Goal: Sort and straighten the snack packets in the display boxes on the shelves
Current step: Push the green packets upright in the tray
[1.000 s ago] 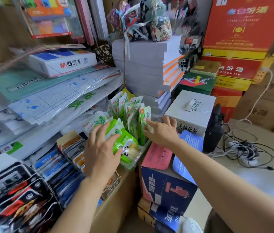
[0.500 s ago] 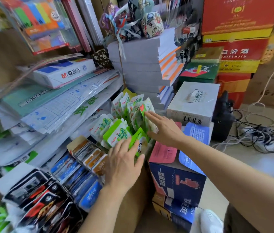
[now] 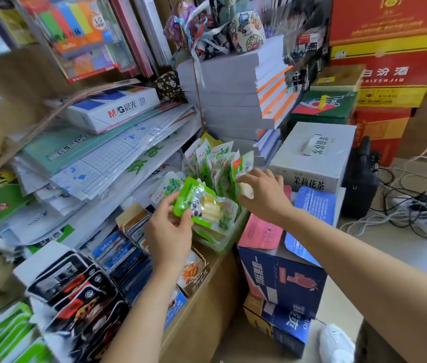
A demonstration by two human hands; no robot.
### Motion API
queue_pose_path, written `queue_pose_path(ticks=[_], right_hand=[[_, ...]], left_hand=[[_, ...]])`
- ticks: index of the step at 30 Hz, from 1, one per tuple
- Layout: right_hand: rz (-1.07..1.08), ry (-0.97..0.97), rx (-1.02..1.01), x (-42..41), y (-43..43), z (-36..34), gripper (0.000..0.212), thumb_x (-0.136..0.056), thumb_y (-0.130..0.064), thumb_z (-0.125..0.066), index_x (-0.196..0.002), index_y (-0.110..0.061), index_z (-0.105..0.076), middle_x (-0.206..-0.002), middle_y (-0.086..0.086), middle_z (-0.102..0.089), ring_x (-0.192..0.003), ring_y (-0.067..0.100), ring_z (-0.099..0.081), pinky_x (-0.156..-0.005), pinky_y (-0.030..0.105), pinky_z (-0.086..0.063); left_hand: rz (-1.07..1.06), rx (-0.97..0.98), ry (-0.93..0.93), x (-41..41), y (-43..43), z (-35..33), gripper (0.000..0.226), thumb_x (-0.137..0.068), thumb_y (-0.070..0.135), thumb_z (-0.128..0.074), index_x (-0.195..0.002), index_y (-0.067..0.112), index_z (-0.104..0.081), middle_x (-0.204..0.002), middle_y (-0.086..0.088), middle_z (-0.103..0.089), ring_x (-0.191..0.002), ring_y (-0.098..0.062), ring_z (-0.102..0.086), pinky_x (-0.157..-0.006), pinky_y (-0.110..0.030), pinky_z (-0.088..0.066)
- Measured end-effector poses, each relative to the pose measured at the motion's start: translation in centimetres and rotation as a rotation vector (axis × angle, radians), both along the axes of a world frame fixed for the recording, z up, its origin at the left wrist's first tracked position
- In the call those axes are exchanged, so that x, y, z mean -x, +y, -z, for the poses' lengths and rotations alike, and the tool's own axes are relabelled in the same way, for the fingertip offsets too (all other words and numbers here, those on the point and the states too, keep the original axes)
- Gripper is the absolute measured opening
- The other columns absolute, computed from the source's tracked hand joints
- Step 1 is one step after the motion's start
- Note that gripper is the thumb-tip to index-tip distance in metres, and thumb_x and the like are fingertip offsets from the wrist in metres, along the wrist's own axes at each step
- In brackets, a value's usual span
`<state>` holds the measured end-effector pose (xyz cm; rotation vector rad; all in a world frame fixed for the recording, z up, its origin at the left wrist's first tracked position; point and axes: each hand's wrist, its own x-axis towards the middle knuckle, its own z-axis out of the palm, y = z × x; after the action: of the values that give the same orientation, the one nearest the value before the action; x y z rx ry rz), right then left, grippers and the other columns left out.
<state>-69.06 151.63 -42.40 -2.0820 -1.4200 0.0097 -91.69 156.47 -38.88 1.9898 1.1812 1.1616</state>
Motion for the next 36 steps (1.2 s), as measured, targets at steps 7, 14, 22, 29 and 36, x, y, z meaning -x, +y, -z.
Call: queue_pose_path(ticks=[7,14,22,29,36], right_hand=[[0.111,0.837,-0.212,3.3,-1.8,-3.0,0.037,-0.083,-0.035,-0.079,-0.108,-0.012,-0.063,-0.097,0.002,-0.067,-0.082,0.016,-0.066,-0.074,0.035,-0.058],[-0.079,1.754,-0.328,6.9,-3.4,-5.6,0.063,-0.086,-0.016,-0.076,-0.136,0.0,-0.043,-0.117,0.024,-0.063,-0.096,0.032,-0.073,-0.079,0.035,-0.062],[-0.046,1.646,-0.496,4.3,-1.3,-6.9,0.046,-0.087,0.005,-0.069,-0.127,-0.012,-0.053,-0.093,0.008,-0.064,-0.079,0.015,-0.068,-0.068,0.025,-0.06],[-0.156,1.319,-0.556,2.8,1.0,-6.3,0.027,-0.09,0.011,-0.063,-0.098,-0.014,-0.06,-0.074,-0.001,-0.06,-0.072,0.019,-0.064,-0.066,0.029,-0.052],[-0.285,0.488,-0.226,3.0,3.0,-3.0,0.029,-0.083,0.012,-0.063,-0.102,-0.01,-0.066,-0.072,0.005,-0.053,-0.066,0.016,-0.048,-0.064,0.033,-0.044]], left_hand=[[0.033,0.256,-0.584,0.0,-1.3,-1.9,0.03,-0.093,-0.005,-0.066,-0.106,0.021,-0.058,-0.107,-0.012,-0.072,-0.08,-0.015,-0.075,-0.07,-0.023,-0.059],[0.164,0.439,-0.747,-1.6,-2.2,-1.7,0.031,-0.09,-0.008,-0.066,-0.116,0.007,-0.056,-0.113,-0.018,-0.068,-0.091,-0.023,-0.073,-0.075,-0.028,-0.059],[0.255,0.247,-0.21,-0.2,-1.1,-0.5,0.046,-0.078,0.016,-0.084,-0.119,0.024,-0.066,-0.107,0.006,-0.075,-0.102,-0.012,-0.071,-0.093,-0.045,-0.057],[0.208,0.081,-0.15,1.2,0.4,-0.4,0.041,-0.084,0.021,-0.081,-0.117,0.038,-0.064,-0.108,0.015,-0.07,-0.103,0.0,-0.065,-0.085,-0.026,-0.057],[0.119,-0.278,0.416,2.4,2.1,0.2,0.045,-0.09,0.029,-0.072,-0.134,0.024,-0.064,-0.143,0.007,-0.055,-0.129,-0.018,-0.05,-0.106,-0.039,-0.045]])
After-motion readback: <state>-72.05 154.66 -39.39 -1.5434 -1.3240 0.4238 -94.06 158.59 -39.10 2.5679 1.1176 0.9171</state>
